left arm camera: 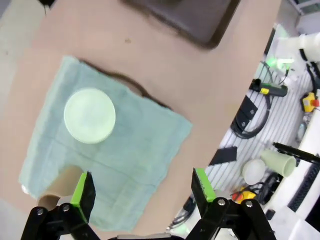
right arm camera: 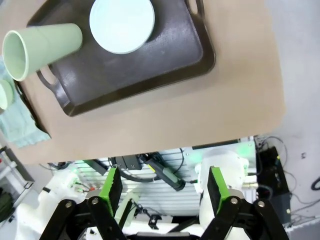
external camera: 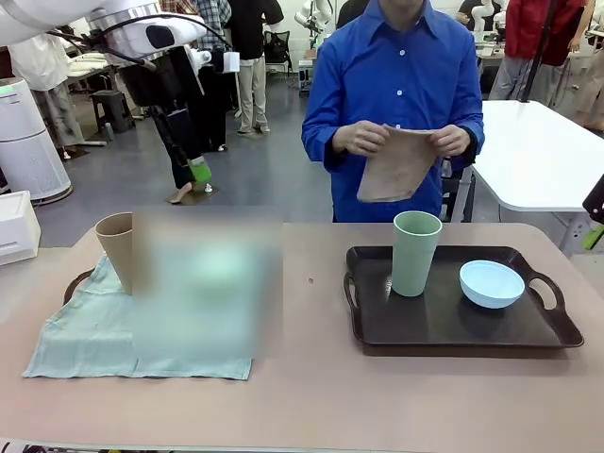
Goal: Set up a tray with a mat and arrange the tableware.
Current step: Pick up the Picnic Bowl and Reusable plastic cup from the Handle tray in front of the human's position and hold them in the air.
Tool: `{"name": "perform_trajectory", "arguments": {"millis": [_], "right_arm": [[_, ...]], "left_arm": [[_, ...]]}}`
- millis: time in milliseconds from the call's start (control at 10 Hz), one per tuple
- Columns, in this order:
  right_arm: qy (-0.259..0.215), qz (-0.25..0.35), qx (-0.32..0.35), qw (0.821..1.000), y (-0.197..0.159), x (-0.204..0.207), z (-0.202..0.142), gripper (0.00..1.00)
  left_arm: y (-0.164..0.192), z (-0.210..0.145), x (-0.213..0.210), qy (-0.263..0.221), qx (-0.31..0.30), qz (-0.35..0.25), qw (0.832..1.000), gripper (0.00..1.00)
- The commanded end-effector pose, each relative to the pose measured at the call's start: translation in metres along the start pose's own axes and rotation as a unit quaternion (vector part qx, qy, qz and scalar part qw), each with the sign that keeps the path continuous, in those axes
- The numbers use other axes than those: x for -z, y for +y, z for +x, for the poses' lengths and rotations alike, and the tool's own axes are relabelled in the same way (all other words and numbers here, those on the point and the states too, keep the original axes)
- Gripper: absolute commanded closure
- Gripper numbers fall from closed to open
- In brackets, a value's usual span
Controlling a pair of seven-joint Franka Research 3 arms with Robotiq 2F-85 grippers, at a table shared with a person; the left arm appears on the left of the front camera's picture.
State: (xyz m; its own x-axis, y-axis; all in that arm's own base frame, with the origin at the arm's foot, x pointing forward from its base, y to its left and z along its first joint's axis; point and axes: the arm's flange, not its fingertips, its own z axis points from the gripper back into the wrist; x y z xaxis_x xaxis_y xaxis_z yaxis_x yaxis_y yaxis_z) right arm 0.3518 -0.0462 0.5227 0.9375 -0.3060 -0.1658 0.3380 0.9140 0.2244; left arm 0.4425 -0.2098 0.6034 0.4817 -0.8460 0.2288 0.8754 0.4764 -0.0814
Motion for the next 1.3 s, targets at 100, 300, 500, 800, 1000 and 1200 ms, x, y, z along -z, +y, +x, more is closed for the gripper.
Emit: {"name": "perform_trajectory", "arguments": {"millis": [100, 300, 500, 800, 1000, 1200], "right_arm": [[-0.026, -0.036, -0.037, 0.998, 0.024, 0.011, 0.035, 0.11], [-0.031, -0.046, -0.044, 0.997, 0.024, 0.019, 0.049, 0.11], [-0.034, -0.080, -0.055, 0.995, 0.036, 0.035, 0.065, 0.11], [-0.072, -0.107, -0.080, 0.988, 0.056, 0.056, 0.091, 0.11], [-0.078, -0.093, -0.098, 0.988, 0.068, 0.067, 0.101, 0.11], [-0.067, -0.079, -0.110, 0.988, 0.076, 0.077, 0.107, 0.11]], "left_arm": [[0.007, 0.067, 0.032, -0.124, 0.184, -0.007, 0.975, 0.00], [0.012, 0.087, 0.057, -0.148, 0.234, -0.018, 0.961, 0.00], [0.015, 0.106, 0.093, -0.164, 0.295, -0.029, 0.941, 0.00], [0.027, 0.137, 0.138, -0.192, 0.358, -0.044, 0.913, 0.00], [0.030, 0.155, 0.166, -0.191, 0.340, -0.065, 0.919, 0.00], [0.029, 0.172, 0.188, -0.186, 0.337, -0.083, 0.919, 0.00]]}}
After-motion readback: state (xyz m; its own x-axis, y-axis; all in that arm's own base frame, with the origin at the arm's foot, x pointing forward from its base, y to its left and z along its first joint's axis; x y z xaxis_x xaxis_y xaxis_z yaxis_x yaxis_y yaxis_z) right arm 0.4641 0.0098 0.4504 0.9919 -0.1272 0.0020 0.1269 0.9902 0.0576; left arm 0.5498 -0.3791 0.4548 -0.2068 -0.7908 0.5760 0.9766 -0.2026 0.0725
